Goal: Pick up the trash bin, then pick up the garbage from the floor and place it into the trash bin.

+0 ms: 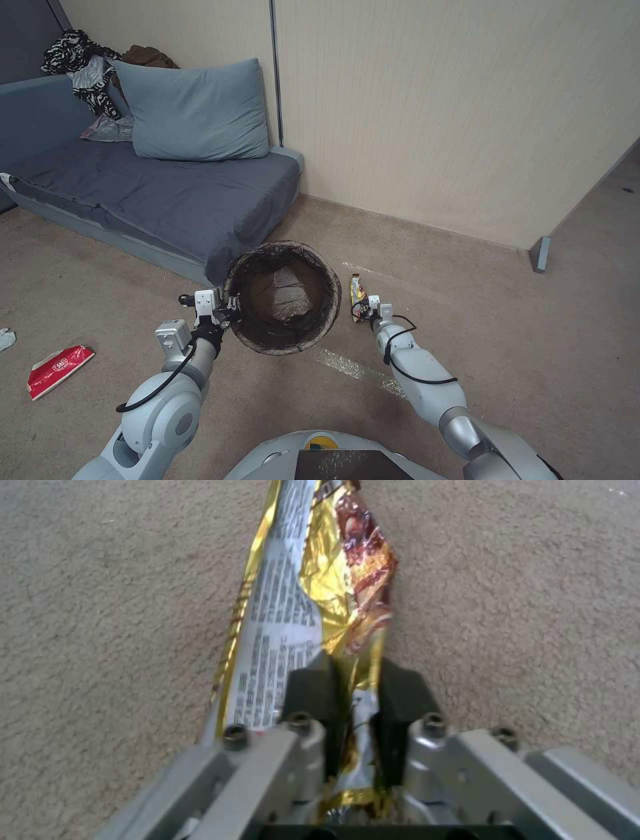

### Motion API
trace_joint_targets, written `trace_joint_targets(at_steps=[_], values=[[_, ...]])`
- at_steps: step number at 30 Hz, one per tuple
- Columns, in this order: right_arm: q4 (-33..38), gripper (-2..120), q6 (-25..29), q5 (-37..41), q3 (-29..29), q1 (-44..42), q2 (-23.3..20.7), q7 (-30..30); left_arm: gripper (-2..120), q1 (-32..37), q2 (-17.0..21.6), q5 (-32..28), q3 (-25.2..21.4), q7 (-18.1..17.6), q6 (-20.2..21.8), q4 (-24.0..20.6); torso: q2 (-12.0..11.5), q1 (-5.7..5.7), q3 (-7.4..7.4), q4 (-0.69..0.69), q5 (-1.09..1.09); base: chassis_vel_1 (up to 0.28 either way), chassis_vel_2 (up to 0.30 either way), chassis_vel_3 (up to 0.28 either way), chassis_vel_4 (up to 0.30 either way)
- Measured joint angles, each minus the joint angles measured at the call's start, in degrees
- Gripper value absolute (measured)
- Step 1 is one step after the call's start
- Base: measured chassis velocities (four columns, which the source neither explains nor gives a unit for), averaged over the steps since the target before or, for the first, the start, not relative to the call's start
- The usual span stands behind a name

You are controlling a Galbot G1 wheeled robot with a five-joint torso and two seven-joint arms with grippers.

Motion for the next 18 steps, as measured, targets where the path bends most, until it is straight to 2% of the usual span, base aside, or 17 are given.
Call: trace_joint_targets(at_steps=[1, 5, 9, 11, 13, 14, 17, 18], values=[[0.56, 3, 0.03, 0.13, 0.02, -0.19, -0.06, 0.37, 2, -0.11, 0.03, -0.02, 0.05, -0.04, 0.00, 0.00, 0.00, 0.00, 0.00, 0.00, 0.00, 0.000, 0.000, 0.000, 0.000], [1.78, 0, 0.19, 0.27, 0.02, -0.65, -0.25, 1.22, 2, -0.32, 0.10, -0.05, 0.16, -0.08, 0.00, 0.01, 0.00, 0.00, 0.00, 0.00, 0.00, 0.000, 0.000, 0.000, 0.000], [8.87, 0, 0.25, 1.52, 0.29, -3.56, -1.54, 5.23, 2, -0.66, 0.29, -0.23, 1.03, -0.30, 0.23, 0.06, 0.00, 0.00, 0.00, 0.00, 0.00, 0.000, 0.000, 0.000, 0.000], [10.23, 0, 0.20, 1.78, 0.42, -4.14, -1.75, 5.91, 2, -0.66, 0.32, -0.25, 1.17, -0.31, 0.27, 0.06, 0.00, 0.00, 0.00, 0.00, 0.00, 0.000, 0.000, 0.000, 0.000], [15.25, 0, -0.02, 2.45, 1.37, -6.04, -2.43, 7.92, 2, -0.66, 0.41, -0.26, 1.63, -0.34, 0.35, 0.09, 0.00, 0.00, 0.00, 0.00, 0.00, 0.000, 0.000, 0.000, 0.000], [15.25, 0, -0.02, 2.45, 1.37, -6.04, -2.43, 7.92, 2, -0.66, 0.41, -0.26, 1.63, -0.34, 0.35, 0.09, 0.00, 0.00, 0.00, 0.00, 0.00, 0.000, 0.000, 0.000, 0.000], [25.14, 0, -0.35, 3.63, 3.98, -9.16, -3.63, 10.87, 2, -0.66, 0.49, -0.25, 2.28, -0.36, 0.48, 0.36, 0.00, 0.00, 0.00, 0.00, 0.00, 0.000, 0.000, 0.000, 0.000], [25.14, 0, -0.35, 3.63, 3.98, -9.16, -3.63, 10.87, 2, -0.66, 0.49, -0.25, 2.28, -0.36, 0.48, 0.36, 0.00, 0.00, 0.00, 0.00, 0.00, 0.000, 0.000, 0.000, 0.000]])
